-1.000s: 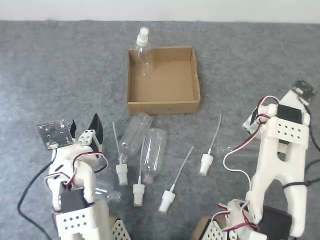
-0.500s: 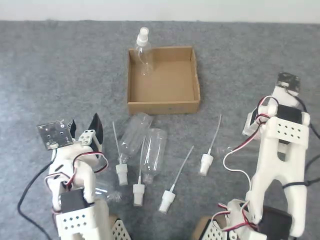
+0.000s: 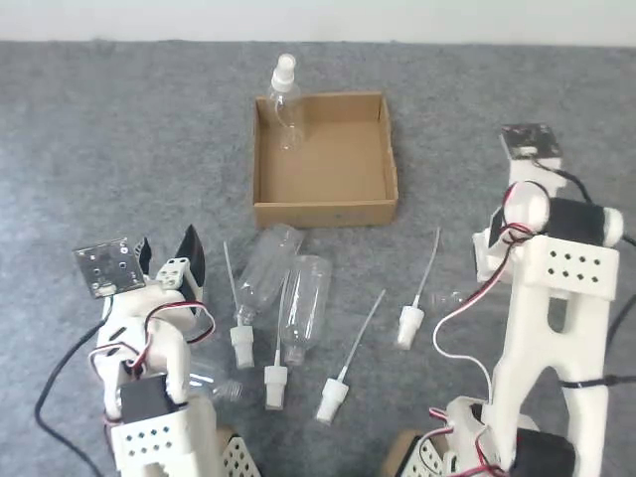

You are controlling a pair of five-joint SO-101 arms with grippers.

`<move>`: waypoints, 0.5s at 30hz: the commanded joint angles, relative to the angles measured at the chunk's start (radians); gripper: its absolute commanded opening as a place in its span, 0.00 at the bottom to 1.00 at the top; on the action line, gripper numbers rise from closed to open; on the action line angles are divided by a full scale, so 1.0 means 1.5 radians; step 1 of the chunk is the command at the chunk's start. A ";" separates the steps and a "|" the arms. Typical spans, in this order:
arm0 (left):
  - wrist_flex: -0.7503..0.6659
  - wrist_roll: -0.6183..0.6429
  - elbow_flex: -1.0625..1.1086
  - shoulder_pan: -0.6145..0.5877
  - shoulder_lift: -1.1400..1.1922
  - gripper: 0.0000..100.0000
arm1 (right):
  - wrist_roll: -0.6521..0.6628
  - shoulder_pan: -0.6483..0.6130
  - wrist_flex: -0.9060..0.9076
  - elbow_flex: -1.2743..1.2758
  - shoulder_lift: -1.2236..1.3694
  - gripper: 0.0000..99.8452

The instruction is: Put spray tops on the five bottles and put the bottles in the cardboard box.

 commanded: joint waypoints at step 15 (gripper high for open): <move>-0.021 -0.006 -0.005 -0.004 -0.011 0.22 | 0.508 -0.062 0.071 0.047 -0.029 0.28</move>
